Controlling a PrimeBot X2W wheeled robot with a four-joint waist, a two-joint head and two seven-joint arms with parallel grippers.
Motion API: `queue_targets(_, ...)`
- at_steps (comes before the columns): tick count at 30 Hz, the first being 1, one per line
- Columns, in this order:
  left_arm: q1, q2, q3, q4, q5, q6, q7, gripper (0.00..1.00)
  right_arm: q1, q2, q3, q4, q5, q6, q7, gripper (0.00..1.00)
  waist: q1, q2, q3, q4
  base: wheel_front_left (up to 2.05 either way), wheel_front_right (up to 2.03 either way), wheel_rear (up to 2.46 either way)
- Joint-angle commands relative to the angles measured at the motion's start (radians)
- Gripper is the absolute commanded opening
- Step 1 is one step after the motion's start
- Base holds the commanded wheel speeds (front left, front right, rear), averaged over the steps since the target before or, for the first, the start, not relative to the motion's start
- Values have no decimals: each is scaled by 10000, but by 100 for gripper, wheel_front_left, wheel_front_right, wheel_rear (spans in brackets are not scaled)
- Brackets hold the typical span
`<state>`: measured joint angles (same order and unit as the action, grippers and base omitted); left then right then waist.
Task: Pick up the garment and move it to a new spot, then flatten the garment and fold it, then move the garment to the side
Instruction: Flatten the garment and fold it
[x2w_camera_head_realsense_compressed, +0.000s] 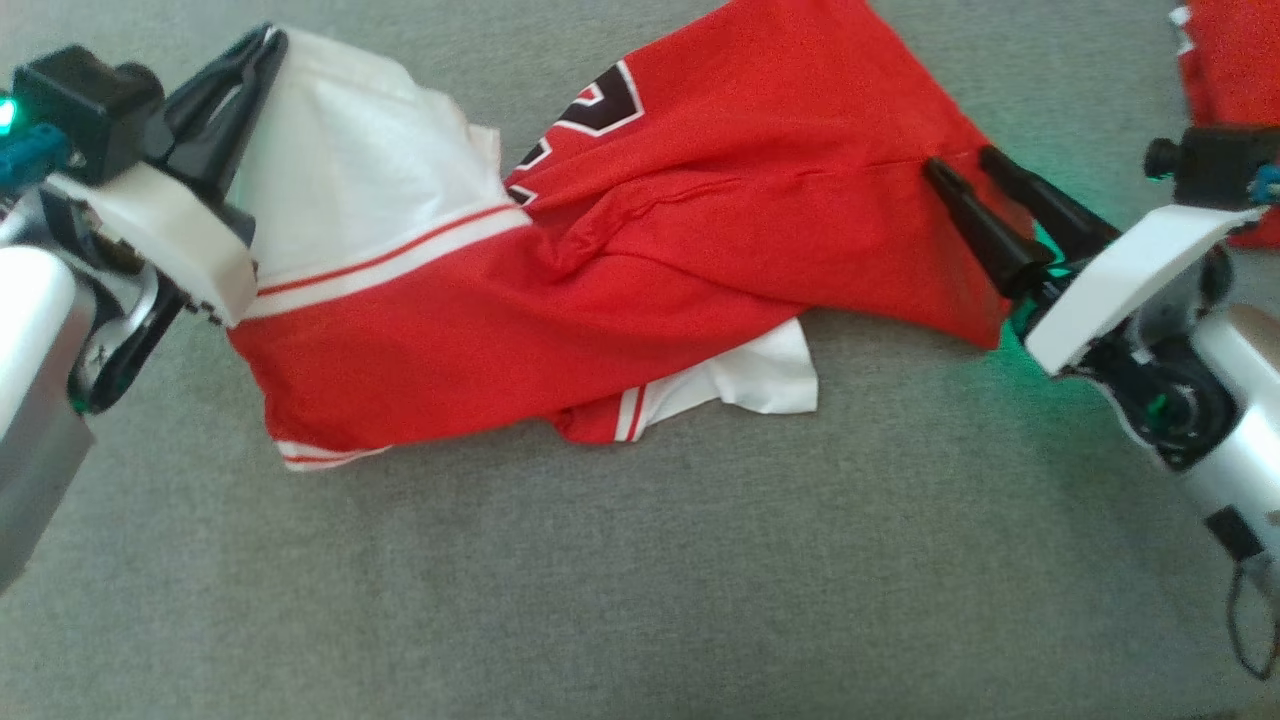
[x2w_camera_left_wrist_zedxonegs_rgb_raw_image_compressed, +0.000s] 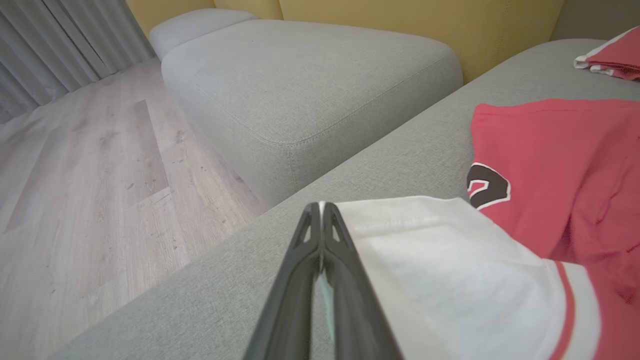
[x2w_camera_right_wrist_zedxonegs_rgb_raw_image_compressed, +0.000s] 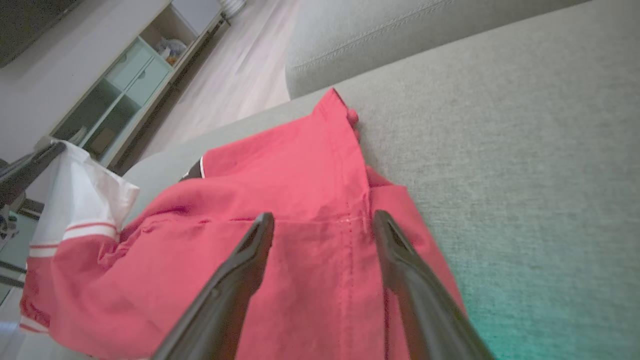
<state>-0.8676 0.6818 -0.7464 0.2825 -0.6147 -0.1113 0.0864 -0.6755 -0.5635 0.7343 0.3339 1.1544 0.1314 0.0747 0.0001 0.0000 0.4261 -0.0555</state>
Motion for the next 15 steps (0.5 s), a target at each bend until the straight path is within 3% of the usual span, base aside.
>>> queue_targets(1,-592,373,439,-290,94,124,-109,0,-188,-454,211,-22,230,-7,74,100,-1,0,130,167,0,0,0)
queue_targets(9,-573,342,370,-328,122,178,-224,0,-605,-720,996,225,1173,-7,-227,100,-1,0,160,344,0,0,0)
queue_targets(11,-551,344,356,-291,104,175,-251,0,-678,-797,1273,126,1312,-7,-245,65,-1,0,120,364,0,0,0)
queue_targets(12,-551,344,356,-291,104,175,-251,0,-678,-797,1273,126,1312,-7,-245,65,-1,0,120,364,0,0,0)
queue_targets(15,-498,332,325,-213,94,187,-308,0,-715,-935,1590,62,1523,-7,-398,34,-1,0,-11,378,0,0,0)
